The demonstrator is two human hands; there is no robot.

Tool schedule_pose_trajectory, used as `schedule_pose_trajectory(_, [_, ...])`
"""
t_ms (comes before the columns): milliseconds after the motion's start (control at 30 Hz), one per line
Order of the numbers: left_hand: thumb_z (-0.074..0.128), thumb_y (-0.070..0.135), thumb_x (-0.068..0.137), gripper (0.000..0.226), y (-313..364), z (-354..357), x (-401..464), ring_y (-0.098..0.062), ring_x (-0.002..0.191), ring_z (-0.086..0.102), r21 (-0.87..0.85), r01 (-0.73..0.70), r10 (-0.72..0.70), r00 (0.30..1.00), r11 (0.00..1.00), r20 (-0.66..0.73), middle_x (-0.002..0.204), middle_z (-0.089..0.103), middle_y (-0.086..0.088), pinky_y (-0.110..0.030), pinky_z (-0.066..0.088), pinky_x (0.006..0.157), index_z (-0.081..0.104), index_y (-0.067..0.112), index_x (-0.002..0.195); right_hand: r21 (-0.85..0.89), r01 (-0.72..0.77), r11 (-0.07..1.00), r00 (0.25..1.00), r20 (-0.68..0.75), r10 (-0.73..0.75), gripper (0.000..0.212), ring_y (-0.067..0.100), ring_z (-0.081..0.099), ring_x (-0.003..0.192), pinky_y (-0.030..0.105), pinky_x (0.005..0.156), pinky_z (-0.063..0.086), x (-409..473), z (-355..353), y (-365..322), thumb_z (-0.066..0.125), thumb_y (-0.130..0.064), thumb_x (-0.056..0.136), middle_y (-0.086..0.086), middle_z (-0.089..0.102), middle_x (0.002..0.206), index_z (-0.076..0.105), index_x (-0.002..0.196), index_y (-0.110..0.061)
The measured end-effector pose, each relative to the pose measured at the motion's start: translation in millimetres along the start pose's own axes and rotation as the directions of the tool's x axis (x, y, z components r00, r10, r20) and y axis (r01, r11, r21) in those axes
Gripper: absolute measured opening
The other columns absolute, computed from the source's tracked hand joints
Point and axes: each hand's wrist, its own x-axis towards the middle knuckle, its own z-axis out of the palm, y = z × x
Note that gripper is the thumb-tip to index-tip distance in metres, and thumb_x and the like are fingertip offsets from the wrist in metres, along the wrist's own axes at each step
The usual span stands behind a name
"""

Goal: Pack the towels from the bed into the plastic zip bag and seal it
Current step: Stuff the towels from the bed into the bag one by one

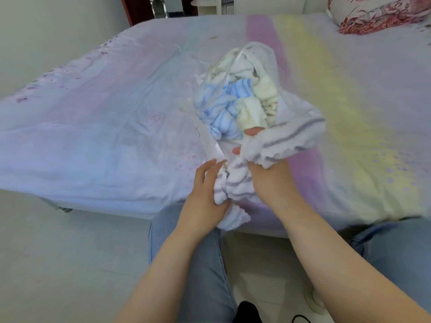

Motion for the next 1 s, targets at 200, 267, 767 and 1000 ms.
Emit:
schedule_pose_trajectory(200, [0.055, 0.007, 0.074, 0.026, 45.0, -35.1, 11.0, 0.01, 0.08, 0.056, -0.434, 0.146, -0.241, 0.955, 0.889, -0.173, 0.085, 0.061, 0.022, -0.006, 0.043, 0.072, 0.06, 0.025, 0.093, -0.04, 0.335, 0.941, 0.932, 0.161, -0.325, 0.035, 0.0, 0.052, 0.104, 0.017, 0.093, 0.043, -24.1, -29.1, -20.8, 0.057, -0.007, 0.091, -0.014, 0.058, 0.114, 0.047, 0.114, -0.033])
schedule_pose_trajectory(267, [0.051, 0.012, 0.07, 0.023, 51.7, -41.3, 14.7, 0.009, 0.071, 0.054, -0.47, 0.203, -0.303, 0.941, 0.859, -0.149, 0.075, 0.061, 0.026, -0.01, 0.045, 0.068, 0.059, 0.028, 0.083, 0.385, 0.371, 0.845, 0.907, 0.044, -0.418, 0.082, 0.0, 0.035, 0.134, 0.02, 0.108, 0.036, -29.3, -39.0, -20.6, 0.068, -0.016, 0.082, -0.013, 0.032, 0.15, 0.023, 0.138, -0.055])
schedule_pose_trajectory(767, [0.052, 0.037, 0.099, 0.027, 56.3, -50.6, 38.4, -0.016, 0.072, 0.066, -0.679, 0.304, -0.509, 0.852, 0.668, -0.119, 0.088, 0.069, -0.003, -0.028, 0.055, 0.06, 0.06, 0.014, 0.087, 0.093, 0.631, 0.77, 0.77, -0.197, -0.607, 0.041, 0.012, 0.052, 0.118, 0.029, 0.101, 0.04, 46.6, -56.0, -18.4, 0.062, -0.008, 0.08, -0.001, 0.053, 0.125, 0.06, 0.117, -0.026])
schedule_pose_trajectory(1000, [0.065, 0.028, 0.091, 0.029, 29.3, -0.1, 61.4, -0.023, 0.08, 0.056, -0.686, 0.413, -0.643, 0.758, 0.599, -0.105, 0.087, 0.048, -0.008, -0.037, 0.058, 0.07, 0.041, 0.015, 0.082, -0.78, 0.428, 0.456, 0.888, 0.27, -0.372, 0.06, 0.043, 0.031, 0.132, 0.05, 0.101, 0.034, 104.0, -21.5, -21.4, 0.069, -0.026, 0.078, 0.013, 0.036, 0.146, 0.049, 0.135, -0.028])
